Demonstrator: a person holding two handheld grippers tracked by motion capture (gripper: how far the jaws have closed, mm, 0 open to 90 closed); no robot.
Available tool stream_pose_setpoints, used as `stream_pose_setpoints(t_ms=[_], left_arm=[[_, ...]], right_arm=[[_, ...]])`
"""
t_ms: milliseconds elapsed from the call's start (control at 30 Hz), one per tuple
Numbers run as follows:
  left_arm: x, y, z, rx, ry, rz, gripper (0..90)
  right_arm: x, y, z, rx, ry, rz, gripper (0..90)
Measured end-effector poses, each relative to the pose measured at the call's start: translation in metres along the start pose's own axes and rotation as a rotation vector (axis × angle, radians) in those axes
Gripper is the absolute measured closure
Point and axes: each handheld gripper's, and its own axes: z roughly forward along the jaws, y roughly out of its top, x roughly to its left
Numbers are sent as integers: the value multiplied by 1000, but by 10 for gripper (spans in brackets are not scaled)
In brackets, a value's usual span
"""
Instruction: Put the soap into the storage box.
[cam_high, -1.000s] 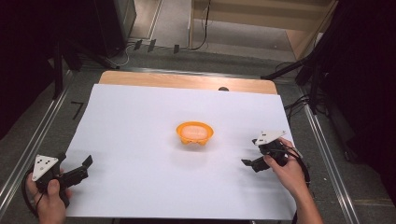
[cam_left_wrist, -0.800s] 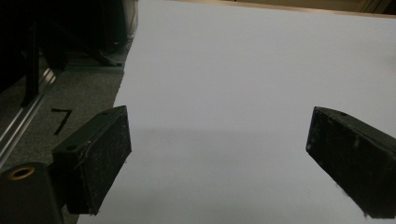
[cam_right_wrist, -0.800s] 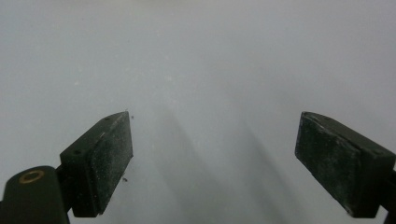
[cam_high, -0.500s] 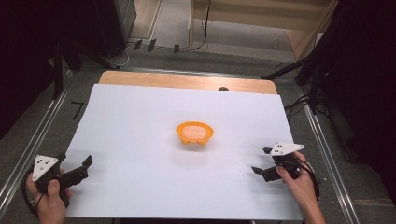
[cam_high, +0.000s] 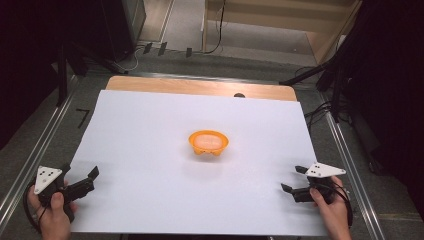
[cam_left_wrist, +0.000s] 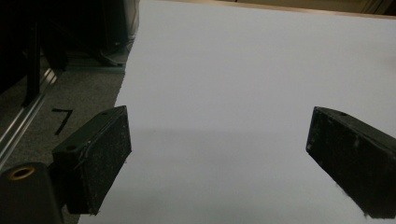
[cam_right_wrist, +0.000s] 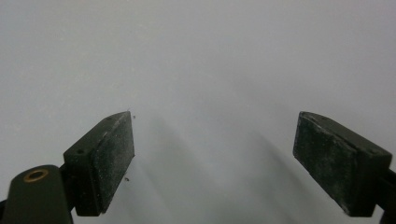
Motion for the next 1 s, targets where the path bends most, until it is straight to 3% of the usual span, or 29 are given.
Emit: stream_pose_setpoints(t_ms=[467,767,1000], left_arm=[[0,0,0,1,-2,-2,74],[1,0,0,0,-4,-4,74],[1,0,0,-1,-10,-6,74]], right_arm=[[-5,-27,-32,-63,-55,58,132],[-5,-39,-41,-104,-66,94,131],[-8,-44,-45,-163,-98,154,136]])
